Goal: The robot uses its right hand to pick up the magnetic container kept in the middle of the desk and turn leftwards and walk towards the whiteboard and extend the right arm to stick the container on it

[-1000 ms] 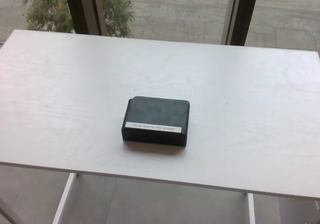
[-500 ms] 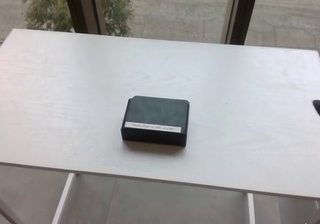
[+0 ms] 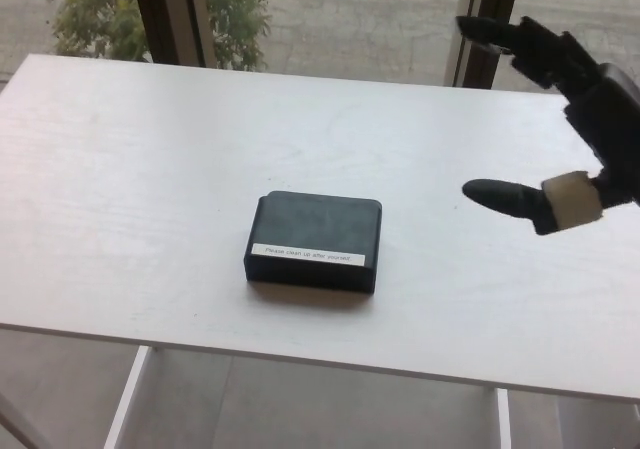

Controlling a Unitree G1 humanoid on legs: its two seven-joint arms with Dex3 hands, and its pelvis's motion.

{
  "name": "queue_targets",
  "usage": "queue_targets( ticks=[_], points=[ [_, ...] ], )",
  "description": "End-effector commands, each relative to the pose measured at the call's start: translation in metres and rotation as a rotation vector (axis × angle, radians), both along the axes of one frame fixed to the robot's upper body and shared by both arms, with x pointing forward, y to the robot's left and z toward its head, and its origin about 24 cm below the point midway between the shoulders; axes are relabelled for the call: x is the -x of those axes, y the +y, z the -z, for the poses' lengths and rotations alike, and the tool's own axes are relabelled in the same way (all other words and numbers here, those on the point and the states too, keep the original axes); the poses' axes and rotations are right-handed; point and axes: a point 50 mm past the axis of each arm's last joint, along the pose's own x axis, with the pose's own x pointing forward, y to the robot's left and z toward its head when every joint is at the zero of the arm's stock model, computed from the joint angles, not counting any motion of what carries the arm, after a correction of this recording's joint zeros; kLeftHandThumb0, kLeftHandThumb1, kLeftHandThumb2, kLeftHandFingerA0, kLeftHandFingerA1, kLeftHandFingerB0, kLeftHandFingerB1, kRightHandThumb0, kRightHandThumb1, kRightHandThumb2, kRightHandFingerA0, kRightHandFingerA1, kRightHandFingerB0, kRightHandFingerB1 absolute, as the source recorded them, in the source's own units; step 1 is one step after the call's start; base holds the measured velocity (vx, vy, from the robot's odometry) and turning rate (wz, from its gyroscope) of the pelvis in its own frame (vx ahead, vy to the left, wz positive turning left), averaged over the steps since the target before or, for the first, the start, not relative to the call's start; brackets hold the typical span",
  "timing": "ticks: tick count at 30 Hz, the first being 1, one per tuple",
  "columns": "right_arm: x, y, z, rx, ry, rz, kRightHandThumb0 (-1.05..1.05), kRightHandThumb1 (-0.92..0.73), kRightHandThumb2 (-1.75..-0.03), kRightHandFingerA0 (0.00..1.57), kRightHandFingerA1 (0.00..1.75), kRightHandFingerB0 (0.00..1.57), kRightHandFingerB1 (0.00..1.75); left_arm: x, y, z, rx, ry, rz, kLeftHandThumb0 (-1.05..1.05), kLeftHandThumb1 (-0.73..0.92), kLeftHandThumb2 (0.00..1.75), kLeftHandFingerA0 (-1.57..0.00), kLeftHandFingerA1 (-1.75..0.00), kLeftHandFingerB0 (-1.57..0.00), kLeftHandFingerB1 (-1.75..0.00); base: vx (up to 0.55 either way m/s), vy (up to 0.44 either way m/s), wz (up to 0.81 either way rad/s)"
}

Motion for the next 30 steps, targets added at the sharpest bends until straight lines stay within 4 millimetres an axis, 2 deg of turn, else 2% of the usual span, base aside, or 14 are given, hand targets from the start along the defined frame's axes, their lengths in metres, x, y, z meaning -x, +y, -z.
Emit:
queue_targets(
  ticks=[1,2,5,8,11,12,13,16,20,21,24,25,29,30],
  points=[
    [-0.034,0.007,0.015,0.417,0.369,0.099,-0.67,-0.39,-0.84,0.06,0.51,0.04,0.28,0.013,0.001,-0.002,-0.007,-0.071,-0.002,0.11,0.59,1.17,-0.95,-0.97,-0.88,-0.91,0.00,0.000,0.00],
    [-0.041,0.020,0.014,0.510,0.406,0.102,-0.77,-0.45,-0.87,0.02,0.31,0.00,0.11,0.015,0.001,0.001,0.003,-0.060,-0.006,0.10,0.58,1.15,-0.96,-0.96,-0.84,-0.89,0.00,0.000,0.00],
    [-0.045,0.026,0.013,0.554,0.425,0.110,-0.77,-0.45,-0.87,0.02,0.31,0.00,0.11,0.016,0.000,0.002,0.008,-0.055,-0.007,0.10,0.58,1.15,-0.96,-0.96,-0.84,-0.89,0.00,0.000,0.00],
    [-0.054,0.044,0.013,0.727,0.454,0.096,-0.85,-0.46,-0.93,0.01,0.30,0.00,0.04,0.018,-0.001,0.004,0.001,-0.043,-0.022,0.11,0.57,1.14,-0.95,-0.95,-0.87,-0.90,0.00,0.000,0.00],
    [-0.056,0.046,0.012,0.748,0.467,0.100,-0.85,-0.46,-0.93,0.01,0.30,0.00,0.04,0.017,-0.001,0.004,-0.001,-0.041,-0.021,0.11,0.57,1.14,-0.95,-0.95,-0.87,-0.90,0.00,0.000,0.00],
    [-0.058,0.053,0.012,0.774,0.502,0.103,-0.88,-0.49,-0.92,0.00,0.22,0.00,0.00,0.016,-0.001,0.003,-0.021,-0.030,-0.023,0.10,0.58,1.15,-0.94,-0.94,-0.87,-0.90,0.00,0.000,0.00],
    [-0.059,0.056,0.012,0.782,0.512,0.104,-0.88,-0.49,-0.92,0.00,0.22,0.00,0.00,0.016,-0.001,0.003,-0.027,-0.027,-0.023,0.10,0.58,1.15,-0.94,-0.94,-0.87,-0.90,0.00,0.000,0.00],
    [-0.060,0.068,0.018,0.831,0.528,0.102,-0.90,-0.50,-0.93,0.00,0.26,0.00,0.00,0.014,0.001,0.004,-0.034,-0.036,-0.022,0.10,0.61,1.14,-0.96,-0.96,-0.87,-0.90,0.00,0.000,0.00],
    [-0.061,0.070,0.017,0.842,0.540,0.113,-0.90,-0.50,-0.93,0.00,0.26,0.00,0.00,0.014,0.001,0.004,-0.033,-0.038,-0.023,0.10,0.61,1.14,-0.96,-0.96,-0.87,-0.90,0.00,0.000,0.00],
    [-0.064,0.074,0.023,0.837,0.561,0.118,-0.94,-0.51,-0.64,0.00,0.42,0.00,0.18,0.012,0.000,0.004,-0.013,-0.053,-0.033,0.09,0.60,1.13,-0.97,-0.97,-0.85,-0.89,0.00,0.000,0.00],
    [-0.065,0.077,0.026,0.839,0.577,0.126,-0.94,-0.51,-0.64,0.00,0.42,0.00,0.18,0.011,0.000,0.004,-0.004,-0.060,-0.037,0.09,0.60,1.13,-0.97,-0.97,-0.85,-0.89,0.00,0.000,0.00],
    [-0.066,0.082,0.030,0.840,0.586,0.130,-0.80,-0.45,-0.92,0.01,0.54,0.00,0.10,0.011,0.000,0.004,0.003,-0.063,-0.037,0.10,0.59,1.15,-0.96,-0.97,-0.85,-0.89,0.00,0.000,0.00],
    [-0.068,0.094,0.039,0.837,0.603,0.133,-0.80,-0.45,-0.92,0.05,0.56,0.00,0.11,0.011,0.000,0.005,0.003,-0.069,-0.024,0.10,0.60,1.15,-0.97,-0.97,-0.86,-0.90,0.00,0.000,0.00],
    [-0.067,0.100,0.043,0.815,0.625,0.132,-0.81,-0.45,-0.88,0.17,0.58,0.03,0.13,0.011,0.000,0.006,0.008,-0.063,-0.018,0.11,0.58,1.15,-0.96,-0.96,-0.84,-0.89,0.00,0.000,0.00]
  ],
)
